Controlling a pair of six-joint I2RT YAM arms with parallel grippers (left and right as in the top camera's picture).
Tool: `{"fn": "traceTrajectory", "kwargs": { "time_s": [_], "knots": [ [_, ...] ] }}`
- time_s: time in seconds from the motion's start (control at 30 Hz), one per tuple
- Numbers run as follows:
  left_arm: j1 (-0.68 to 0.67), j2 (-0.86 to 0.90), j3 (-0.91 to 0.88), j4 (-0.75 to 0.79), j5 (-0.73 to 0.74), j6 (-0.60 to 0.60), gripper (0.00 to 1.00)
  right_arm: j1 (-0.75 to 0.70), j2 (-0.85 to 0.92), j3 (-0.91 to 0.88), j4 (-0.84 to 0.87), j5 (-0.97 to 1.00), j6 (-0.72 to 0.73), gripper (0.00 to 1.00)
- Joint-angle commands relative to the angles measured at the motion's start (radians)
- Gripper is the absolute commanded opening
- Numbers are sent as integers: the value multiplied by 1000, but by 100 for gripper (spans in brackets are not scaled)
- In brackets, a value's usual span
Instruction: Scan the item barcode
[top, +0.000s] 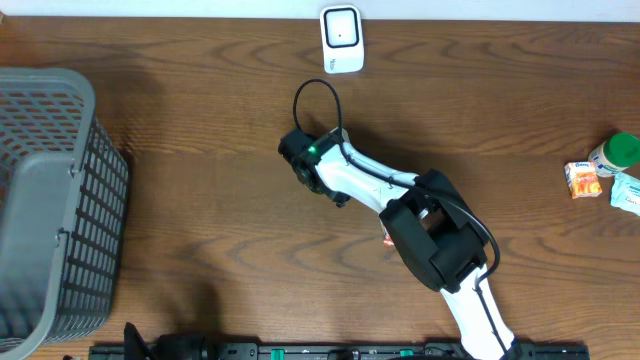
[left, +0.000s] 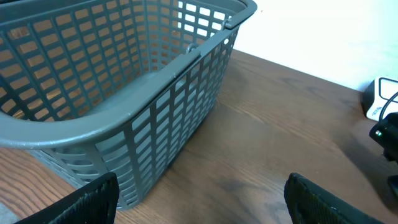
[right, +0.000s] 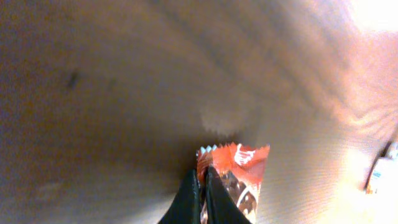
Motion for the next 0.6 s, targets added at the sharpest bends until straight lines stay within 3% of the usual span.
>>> {"fn": "traceTrajectory", "kwargs": {
  "time_s": [0.0,0.13,0.3,0.43,0.47,0.5,0.53,0.57],
  "knots": [
    [-3,-1,-1,1,9,-1,86,0,-37,117,-87,-260,-37,1],
    [-3,-1,-1,1,9,-1,85,-10,-130,259,-206,-746,-191,1],
    [-3,-1,-1,1,9,-1,85,-75,-226,291,-219,-1158,-270,1],
    [-3,-1,-1,1,9,-1,85,-129,-224,265,-227,-1198,-289,1],
    [-3,-1,-1,1,9,-1,85,-134,-224,250,-229,-1161,-286,7],
    [-3,-1,-1,1,9,-1,85,-135,-224,237,-248,-1073,-248,47],
    [-3,-1,-1,1,9,-1,85,-135,-224,235,-268,-1021,-221,63],
    [-3,-1,-1,1,9,-1,85,-135,-224,235,-303,-949,-172,68]
  ]
}}
